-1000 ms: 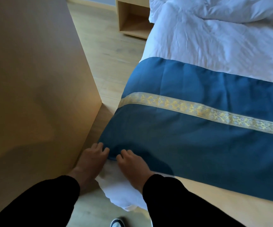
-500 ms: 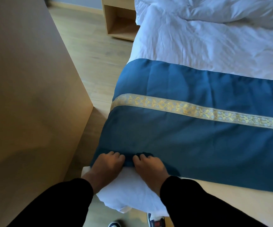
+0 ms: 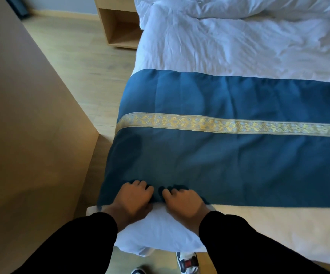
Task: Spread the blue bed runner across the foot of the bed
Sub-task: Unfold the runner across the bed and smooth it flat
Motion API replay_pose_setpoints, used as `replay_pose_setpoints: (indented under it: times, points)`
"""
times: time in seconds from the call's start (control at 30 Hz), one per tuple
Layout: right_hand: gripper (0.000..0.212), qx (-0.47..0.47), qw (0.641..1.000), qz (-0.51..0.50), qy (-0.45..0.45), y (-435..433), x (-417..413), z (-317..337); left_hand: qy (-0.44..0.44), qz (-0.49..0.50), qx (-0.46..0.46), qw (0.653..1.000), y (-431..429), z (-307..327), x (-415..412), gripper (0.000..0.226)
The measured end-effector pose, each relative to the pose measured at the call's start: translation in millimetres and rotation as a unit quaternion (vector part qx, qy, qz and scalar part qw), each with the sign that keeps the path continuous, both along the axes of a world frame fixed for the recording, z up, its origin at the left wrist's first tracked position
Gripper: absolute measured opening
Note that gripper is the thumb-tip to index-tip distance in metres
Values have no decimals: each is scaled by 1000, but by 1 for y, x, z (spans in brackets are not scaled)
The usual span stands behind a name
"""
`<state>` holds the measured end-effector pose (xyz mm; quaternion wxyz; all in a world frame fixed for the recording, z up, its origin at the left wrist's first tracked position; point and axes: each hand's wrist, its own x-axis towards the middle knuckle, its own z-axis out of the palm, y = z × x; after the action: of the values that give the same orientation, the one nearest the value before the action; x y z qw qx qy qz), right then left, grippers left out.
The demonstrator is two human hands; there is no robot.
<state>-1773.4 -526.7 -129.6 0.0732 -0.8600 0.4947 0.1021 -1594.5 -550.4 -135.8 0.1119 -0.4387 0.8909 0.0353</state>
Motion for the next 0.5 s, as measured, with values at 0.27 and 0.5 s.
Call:
replay_pose_setpoints:
  times: [0.27, 0.5]
  points:
    - [36, 23, 998, -27, -43, 13, -17, 30, -23, -14, 47, 999, -3, 38, -18, 26]
    - [38, 131, 974, -179, -48, 32, -63, 82, 68, 20, 43, 997, 8, 73, -39, 18]
